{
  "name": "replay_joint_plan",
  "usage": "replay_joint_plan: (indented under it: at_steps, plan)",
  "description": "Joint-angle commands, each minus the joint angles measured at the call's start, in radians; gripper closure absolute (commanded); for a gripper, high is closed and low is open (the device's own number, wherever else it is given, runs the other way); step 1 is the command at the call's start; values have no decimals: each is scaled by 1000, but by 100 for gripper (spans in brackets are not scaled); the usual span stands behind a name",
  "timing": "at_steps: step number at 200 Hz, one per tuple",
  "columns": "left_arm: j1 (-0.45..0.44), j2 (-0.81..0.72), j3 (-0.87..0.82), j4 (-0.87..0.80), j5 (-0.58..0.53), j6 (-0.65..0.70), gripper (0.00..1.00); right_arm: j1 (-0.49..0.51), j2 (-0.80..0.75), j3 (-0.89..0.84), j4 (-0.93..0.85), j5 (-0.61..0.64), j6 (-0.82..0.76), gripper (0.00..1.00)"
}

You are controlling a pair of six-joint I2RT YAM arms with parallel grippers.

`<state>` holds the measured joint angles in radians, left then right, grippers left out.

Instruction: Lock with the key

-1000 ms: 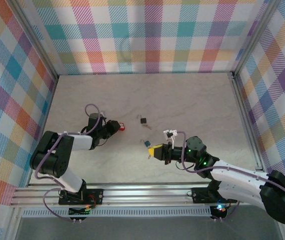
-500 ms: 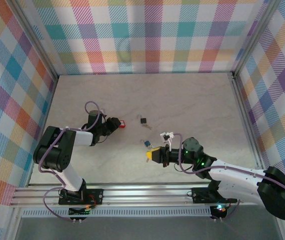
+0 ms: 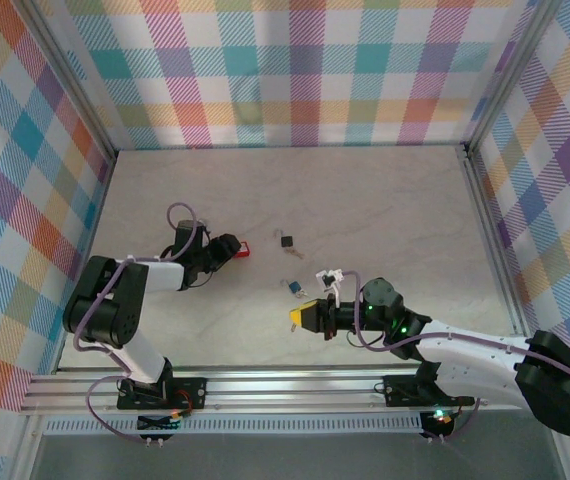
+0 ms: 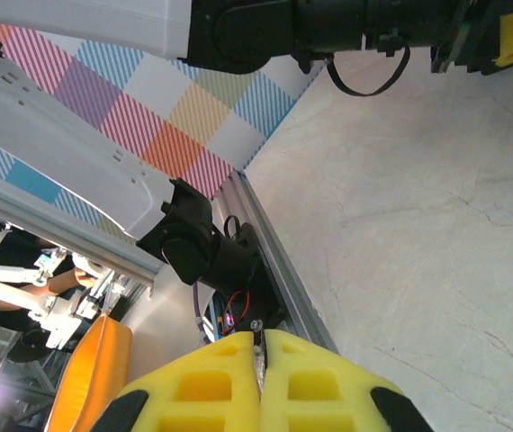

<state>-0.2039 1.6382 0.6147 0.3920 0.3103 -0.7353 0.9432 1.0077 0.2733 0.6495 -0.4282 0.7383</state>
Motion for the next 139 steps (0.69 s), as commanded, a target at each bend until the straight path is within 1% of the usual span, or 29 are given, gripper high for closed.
replay_joint_plan:
  at_steps: [1,54,106,136,139]
  plan:
    - [18,-45,19,-57,-59,25,48,14,-3,22,-11,5,-33,100]
    - [26,-13,64,-59,-76,-5,46,34,19,26,-7,14,-39,100]
    - [52,79,126,-25,-59,-47,46,53,59,35,-2,20,-40,100]
    - [63,91,152,-30,-62,-59,45,66,77,53,-11,28,-48,100]
    - [64,89,154,-33,-62,-58,45,67,79,55,-41,31,-50,100]
